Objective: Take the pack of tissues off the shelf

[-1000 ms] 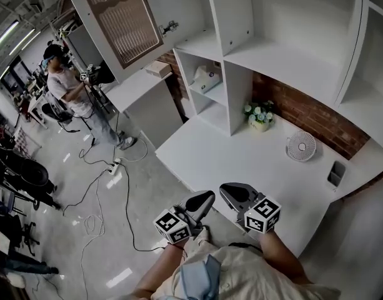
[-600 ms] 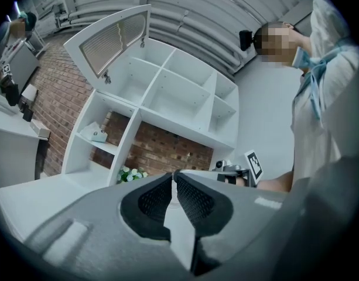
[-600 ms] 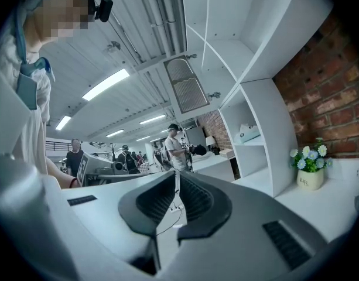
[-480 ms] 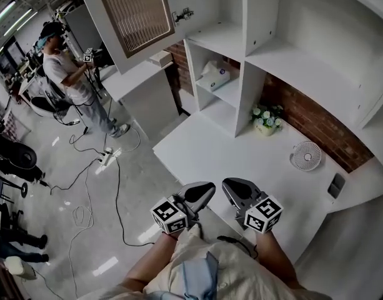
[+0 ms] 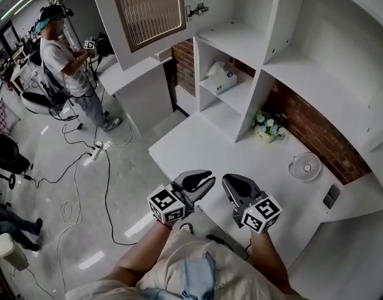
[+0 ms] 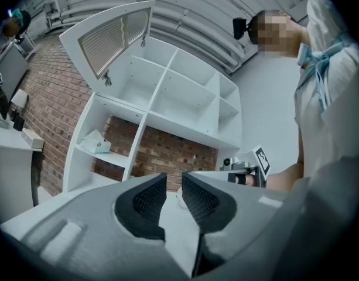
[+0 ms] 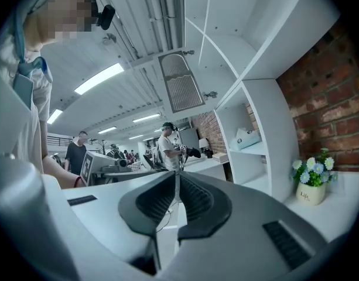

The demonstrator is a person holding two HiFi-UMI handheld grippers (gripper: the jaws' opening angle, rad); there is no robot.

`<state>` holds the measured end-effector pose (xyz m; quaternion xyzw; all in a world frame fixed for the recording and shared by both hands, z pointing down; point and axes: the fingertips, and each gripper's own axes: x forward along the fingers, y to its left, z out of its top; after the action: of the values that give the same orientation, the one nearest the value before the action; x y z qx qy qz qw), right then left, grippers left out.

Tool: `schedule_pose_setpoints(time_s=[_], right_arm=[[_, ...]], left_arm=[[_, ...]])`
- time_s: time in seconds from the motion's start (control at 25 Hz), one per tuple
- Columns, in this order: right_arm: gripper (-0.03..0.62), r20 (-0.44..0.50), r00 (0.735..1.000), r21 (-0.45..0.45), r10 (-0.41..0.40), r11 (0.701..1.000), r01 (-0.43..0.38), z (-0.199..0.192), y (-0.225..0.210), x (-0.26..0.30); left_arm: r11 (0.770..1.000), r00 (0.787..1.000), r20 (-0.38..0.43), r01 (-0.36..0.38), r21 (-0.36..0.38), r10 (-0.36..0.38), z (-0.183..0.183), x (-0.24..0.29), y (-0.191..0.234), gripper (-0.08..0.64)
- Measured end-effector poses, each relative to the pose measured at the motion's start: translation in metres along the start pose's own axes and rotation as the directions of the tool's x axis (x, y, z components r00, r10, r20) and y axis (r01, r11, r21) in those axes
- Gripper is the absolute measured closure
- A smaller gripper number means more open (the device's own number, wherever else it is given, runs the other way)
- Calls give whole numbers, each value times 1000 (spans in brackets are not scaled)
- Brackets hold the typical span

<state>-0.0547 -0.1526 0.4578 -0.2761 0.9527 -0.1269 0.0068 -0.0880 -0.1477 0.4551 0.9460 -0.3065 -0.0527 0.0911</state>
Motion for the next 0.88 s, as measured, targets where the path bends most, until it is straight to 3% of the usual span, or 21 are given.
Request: schedule_pose_setpoints(time_s=[0.44, 0.88], right_arm=[[574, 4, 998, -20, -65, 998, 65, 3, -30, 25], [574, 7, 994, -14, -110, 994, 110, 8, -45, 47]], left_arm=[[994, 999, -7, -42, 105, 43, 20, 25, 64, 348], [985, 996, -22, -82, 151, 87, 31, 43, 118, 299]])
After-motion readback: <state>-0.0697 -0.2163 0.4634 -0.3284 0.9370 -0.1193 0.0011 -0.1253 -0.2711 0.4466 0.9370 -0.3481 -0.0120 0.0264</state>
